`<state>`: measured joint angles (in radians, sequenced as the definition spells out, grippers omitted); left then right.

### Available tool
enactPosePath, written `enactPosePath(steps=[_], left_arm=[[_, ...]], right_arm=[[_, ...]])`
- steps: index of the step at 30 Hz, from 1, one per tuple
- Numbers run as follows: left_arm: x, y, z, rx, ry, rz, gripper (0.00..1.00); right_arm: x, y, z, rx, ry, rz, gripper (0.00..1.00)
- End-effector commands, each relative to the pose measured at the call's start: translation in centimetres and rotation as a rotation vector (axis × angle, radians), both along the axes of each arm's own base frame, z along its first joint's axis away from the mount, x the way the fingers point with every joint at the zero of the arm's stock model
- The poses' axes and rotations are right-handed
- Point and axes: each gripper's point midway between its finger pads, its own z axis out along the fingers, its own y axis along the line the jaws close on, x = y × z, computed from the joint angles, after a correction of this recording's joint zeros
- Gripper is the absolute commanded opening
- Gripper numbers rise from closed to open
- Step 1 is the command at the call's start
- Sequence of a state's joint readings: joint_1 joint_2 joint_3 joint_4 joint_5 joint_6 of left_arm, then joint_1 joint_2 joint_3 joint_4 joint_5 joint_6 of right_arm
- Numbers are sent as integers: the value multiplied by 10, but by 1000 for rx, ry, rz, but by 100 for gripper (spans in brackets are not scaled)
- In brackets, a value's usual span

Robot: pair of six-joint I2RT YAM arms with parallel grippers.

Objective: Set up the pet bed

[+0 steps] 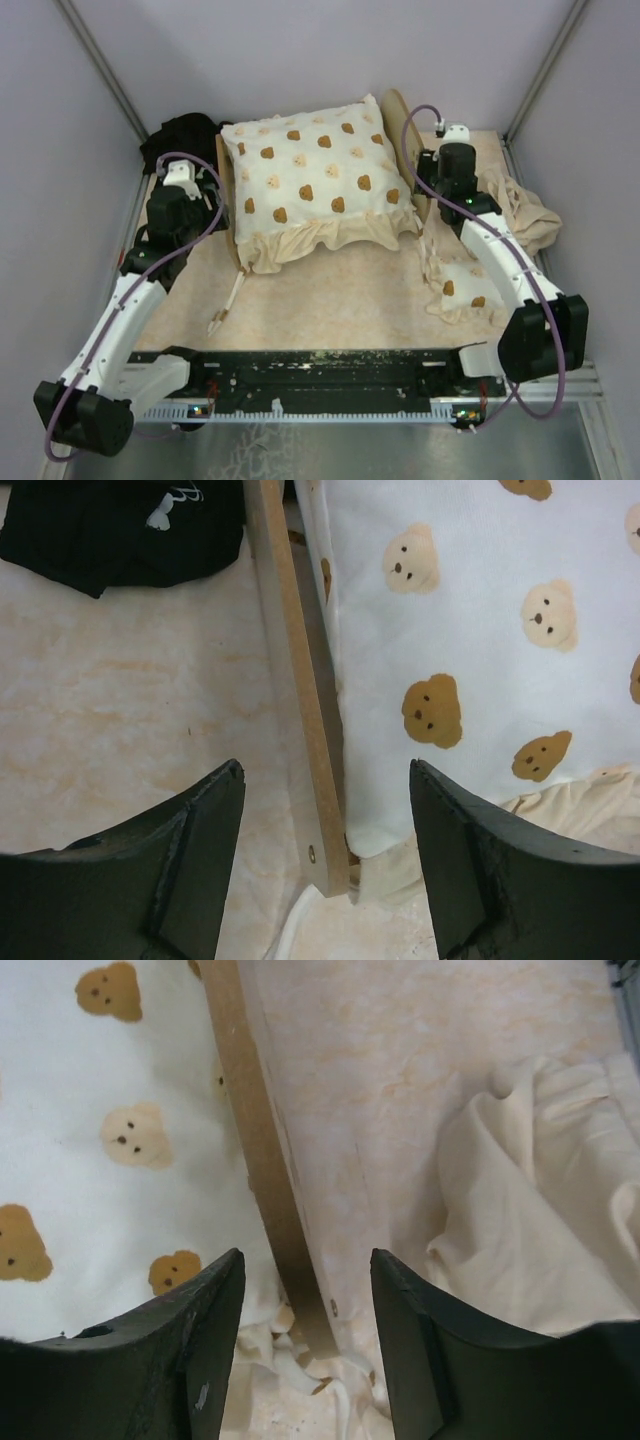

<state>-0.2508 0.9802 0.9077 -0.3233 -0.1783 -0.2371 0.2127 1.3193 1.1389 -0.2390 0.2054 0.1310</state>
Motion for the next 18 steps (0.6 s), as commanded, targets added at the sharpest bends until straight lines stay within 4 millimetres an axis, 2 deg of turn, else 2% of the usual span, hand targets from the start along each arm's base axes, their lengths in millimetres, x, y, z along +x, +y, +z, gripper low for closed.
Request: enactPosePath(steps=[1, 4, 6, 9, 13, 18], left_arm=[[3, -8, -3, -22, -4, -71, 72], [3, -13, -13, -39, 22, -104, 69], [2, -16, -19, -44, 41, -121, 67], [2, -22, -22, -54, 37, -155, 64], [3, -36, -21, -88, 30, -229, 60], [1, -60, -24, -150, 47, -346, 54]], right_arm=[[9, 12, 15, 24, -33, 65, 46], [4, 7, 14, 37, -43, 38, 32], [-6, 3, 20, 49, -74, 18, 24], [-24, -9, 12, 37, -63, -28, 13], [-48, -30, -2, 0, -34, -114, 10], [-67, -60, -8, -21, -29, -203, 9]])
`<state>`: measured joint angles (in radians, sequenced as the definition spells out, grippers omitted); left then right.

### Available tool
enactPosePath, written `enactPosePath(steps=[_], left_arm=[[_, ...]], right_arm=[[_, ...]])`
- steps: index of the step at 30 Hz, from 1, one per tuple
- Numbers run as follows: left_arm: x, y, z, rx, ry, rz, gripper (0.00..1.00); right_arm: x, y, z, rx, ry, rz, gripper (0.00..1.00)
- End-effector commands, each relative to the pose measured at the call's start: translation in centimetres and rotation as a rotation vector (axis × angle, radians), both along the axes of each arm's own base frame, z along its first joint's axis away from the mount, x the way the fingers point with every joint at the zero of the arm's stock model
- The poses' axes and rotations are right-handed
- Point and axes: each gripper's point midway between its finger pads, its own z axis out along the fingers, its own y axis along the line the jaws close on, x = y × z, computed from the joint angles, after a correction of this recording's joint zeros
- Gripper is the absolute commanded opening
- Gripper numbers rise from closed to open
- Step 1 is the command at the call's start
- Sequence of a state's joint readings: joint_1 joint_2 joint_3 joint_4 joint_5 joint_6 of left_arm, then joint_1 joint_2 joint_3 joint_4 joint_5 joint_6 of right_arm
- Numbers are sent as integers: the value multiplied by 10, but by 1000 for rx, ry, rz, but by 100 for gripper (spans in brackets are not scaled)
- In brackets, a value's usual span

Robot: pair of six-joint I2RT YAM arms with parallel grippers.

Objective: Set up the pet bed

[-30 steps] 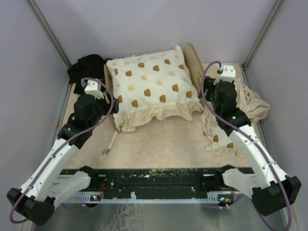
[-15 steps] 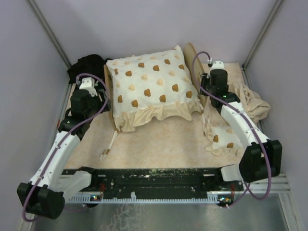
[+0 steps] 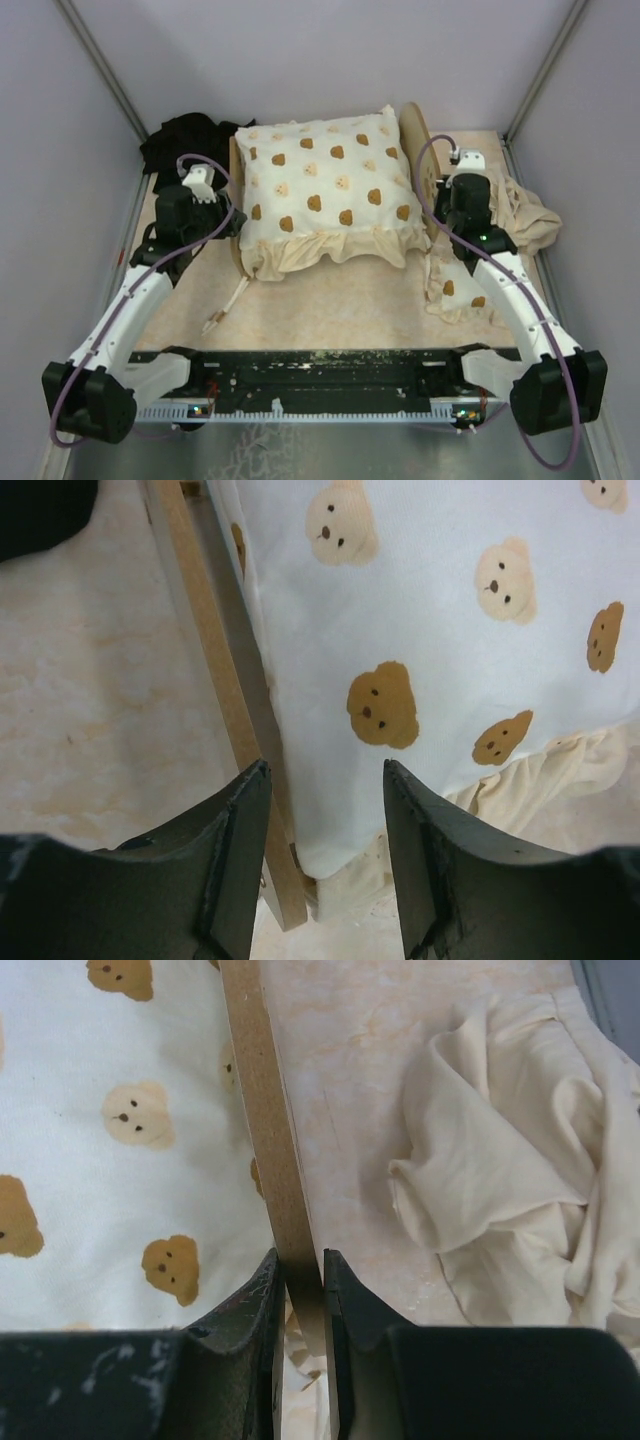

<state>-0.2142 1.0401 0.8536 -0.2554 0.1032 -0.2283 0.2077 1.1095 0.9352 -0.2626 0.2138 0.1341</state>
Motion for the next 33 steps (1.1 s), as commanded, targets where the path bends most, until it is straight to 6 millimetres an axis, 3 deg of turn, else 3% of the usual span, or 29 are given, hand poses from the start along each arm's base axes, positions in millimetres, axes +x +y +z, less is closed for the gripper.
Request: enactPosePath(steps=[1, 9, 11, 13, 16, 22, 30, 33], left_arm=[[-1, -27, 6, -84, -16, -141, 53], [1, -63, 13, -246, -1, -267, 46], [0, -70, 16, -270, 5, -299, 46], [2, -69, 19, -263, 7, -287, 47], [4, -55, 24, -226, -10, -215, 57], [-9, -40, 35, -185, -37, -157, 66], [-42, -19, 27, -207, -27, -48, 68], [-51, -14, 21, -243, -6, -12, 68]], right_arm=[[-16, -50, 13, -23, -49, -199, 9], [-7, -73, 21, -61, -38, -259, 8], [-8, -75, 31, -53, -48, -272, 14], [-13, -71, 37, -25, -49, -267, 27], [-21, -54, 43, 58, -46, -204, 41], [-36, -15, 46, 134, -73, -78, 49], [-48, 34, 49, 108, -105, 46, 50], [-54, 63, 49, 155, -114, 114, 50]])
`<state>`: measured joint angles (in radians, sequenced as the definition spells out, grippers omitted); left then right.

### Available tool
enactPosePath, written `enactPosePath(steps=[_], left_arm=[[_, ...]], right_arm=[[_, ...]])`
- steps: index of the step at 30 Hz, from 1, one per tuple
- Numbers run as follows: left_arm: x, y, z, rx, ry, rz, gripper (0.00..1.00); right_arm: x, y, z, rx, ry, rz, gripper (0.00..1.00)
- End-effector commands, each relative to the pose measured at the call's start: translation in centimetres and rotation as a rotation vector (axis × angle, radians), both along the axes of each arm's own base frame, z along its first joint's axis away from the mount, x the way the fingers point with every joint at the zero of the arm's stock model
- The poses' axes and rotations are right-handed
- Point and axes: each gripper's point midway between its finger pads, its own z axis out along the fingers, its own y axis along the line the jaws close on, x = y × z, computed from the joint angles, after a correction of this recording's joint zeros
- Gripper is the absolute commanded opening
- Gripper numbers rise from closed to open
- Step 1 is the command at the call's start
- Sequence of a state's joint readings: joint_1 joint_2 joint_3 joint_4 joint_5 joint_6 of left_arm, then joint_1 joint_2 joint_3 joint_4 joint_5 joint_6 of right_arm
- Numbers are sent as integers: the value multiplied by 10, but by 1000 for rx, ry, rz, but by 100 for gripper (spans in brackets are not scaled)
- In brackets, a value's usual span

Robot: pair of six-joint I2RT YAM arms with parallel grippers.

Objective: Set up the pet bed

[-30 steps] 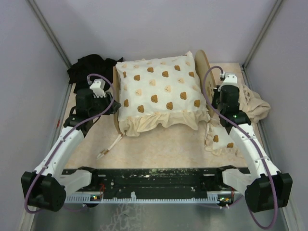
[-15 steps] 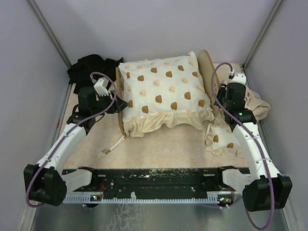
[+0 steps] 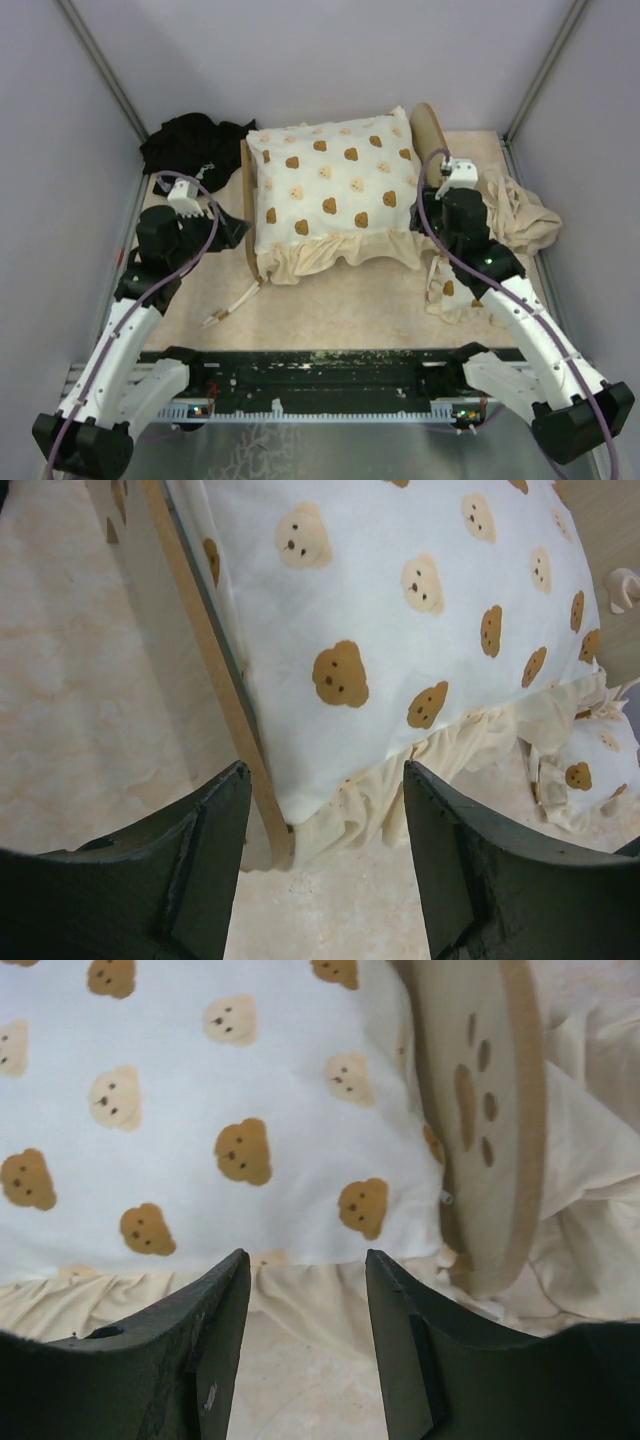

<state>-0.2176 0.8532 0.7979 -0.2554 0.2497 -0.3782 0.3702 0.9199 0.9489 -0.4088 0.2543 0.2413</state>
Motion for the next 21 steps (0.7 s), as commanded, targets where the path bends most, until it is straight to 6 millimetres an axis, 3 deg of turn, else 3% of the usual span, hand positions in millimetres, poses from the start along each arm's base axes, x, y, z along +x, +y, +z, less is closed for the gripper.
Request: enactPosePath(steps=[1, 7, 14, 17, 21], left_arm=[[-13, 9, -20, -59, 79, 72, 69], [-14, 13, -40, -145, 149, 84, 65], [-15, 21, -51, -199, 195, 92, 61], [-18, 21, -61, -211, 221, 90, 61], [-23, 20, -78, -195, 266, 78, 61]], right_arm=[[-5, 38, 13, 72, -69, 62, 50], [-30, 145, 16, 79, -170, 317, 50], [-48, 256, -5, -14, -207, 523, 51], [-51, 287, -22, -35, -178, 530, 52], [-53, 314, -59, -8, -55, 472, 52]])
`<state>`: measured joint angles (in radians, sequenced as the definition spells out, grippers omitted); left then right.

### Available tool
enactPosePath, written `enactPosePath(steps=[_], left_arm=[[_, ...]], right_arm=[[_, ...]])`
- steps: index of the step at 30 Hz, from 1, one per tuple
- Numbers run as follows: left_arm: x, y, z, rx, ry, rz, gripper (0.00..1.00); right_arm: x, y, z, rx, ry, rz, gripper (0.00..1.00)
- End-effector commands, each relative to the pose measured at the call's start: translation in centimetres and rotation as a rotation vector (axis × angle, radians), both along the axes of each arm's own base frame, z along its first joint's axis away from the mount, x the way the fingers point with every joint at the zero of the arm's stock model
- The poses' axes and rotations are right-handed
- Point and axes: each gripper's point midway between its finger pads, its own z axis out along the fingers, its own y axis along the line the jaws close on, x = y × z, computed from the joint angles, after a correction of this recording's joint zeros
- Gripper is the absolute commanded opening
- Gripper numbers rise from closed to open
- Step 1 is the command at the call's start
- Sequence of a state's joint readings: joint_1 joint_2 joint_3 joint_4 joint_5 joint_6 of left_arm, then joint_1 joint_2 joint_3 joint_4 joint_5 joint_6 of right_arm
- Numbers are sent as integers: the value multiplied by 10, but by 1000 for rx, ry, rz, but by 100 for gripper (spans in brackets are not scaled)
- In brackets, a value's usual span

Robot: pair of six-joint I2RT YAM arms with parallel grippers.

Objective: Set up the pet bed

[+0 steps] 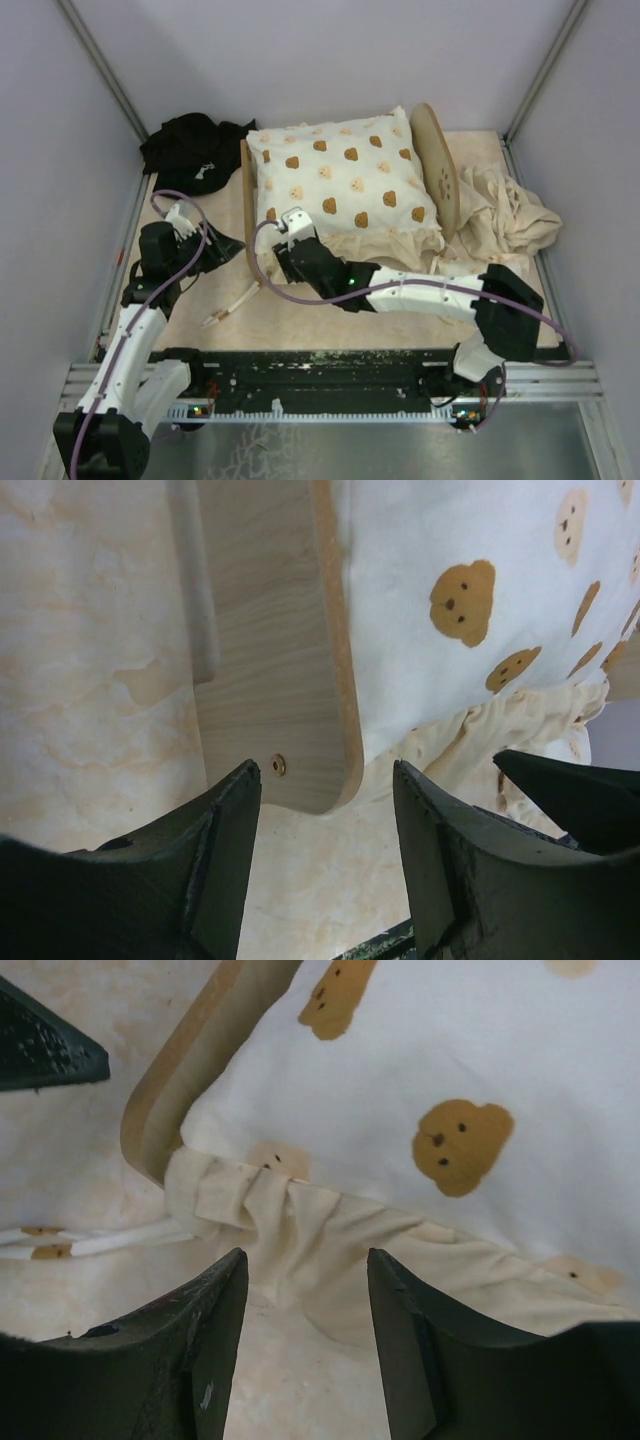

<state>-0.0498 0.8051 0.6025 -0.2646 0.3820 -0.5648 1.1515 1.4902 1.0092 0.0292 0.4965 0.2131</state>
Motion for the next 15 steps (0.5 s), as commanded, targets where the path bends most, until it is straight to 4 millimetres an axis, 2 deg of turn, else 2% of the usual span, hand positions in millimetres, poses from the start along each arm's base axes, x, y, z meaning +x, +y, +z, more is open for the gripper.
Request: enactPosePath(steps=[1, 5, 8, 15], left_arm=[[-5, -4, -12, -8, 30, -36, 61], [-5, 1, -14, 18, 28, -19, 61], [-4, 4, -11, 31, 10, -12, 61], [-6, 8, -11, 75, 11, -15, 57]], right_arm=[[8, 35, 18, 151, 19, -107, 52], [7, 52, -8, 185, 102, -169, 51], [5, 63, -18, 241, 139, -189, 49], [5, 65, -35, 216, 61, -310, 49]])
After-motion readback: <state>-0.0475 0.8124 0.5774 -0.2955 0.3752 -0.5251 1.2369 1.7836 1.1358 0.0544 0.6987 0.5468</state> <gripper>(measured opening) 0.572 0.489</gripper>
